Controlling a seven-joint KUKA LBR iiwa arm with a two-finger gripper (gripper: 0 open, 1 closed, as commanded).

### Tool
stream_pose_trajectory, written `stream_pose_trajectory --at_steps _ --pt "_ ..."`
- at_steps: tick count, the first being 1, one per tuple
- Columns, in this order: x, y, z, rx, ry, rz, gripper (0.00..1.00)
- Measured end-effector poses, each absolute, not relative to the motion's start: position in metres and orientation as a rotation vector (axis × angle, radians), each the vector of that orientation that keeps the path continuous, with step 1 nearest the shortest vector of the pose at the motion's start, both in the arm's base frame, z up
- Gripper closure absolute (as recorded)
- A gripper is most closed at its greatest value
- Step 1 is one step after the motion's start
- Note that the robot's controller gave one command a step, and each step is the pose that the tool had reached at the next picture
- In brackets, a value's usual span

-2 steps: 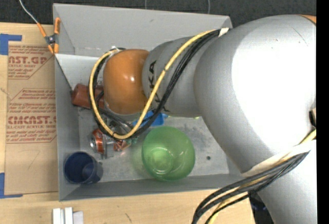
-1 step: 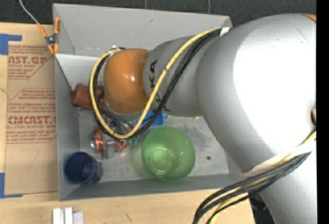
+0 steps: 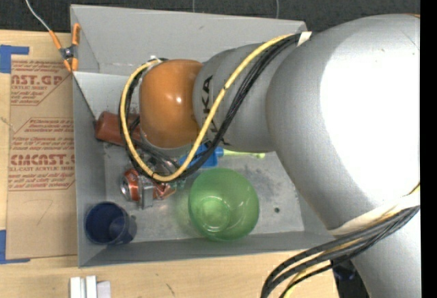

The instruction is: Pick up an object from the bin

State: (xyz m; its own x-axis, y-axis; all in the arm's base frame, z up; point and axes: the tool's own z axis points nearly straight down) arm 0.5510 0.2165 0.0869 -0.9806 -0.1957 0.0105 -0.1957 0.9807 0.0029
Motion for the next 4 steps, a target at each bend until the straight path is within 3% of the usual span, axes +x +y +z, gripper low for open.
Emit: stream_pose_trajectory --at_steps 2,4 --pt "0.553 0.217 0.11 0.308 -3.122 -0.006 1.0" --pt "0.551 0.217 0.119 0.308 -3.117 -0.004 1.0"
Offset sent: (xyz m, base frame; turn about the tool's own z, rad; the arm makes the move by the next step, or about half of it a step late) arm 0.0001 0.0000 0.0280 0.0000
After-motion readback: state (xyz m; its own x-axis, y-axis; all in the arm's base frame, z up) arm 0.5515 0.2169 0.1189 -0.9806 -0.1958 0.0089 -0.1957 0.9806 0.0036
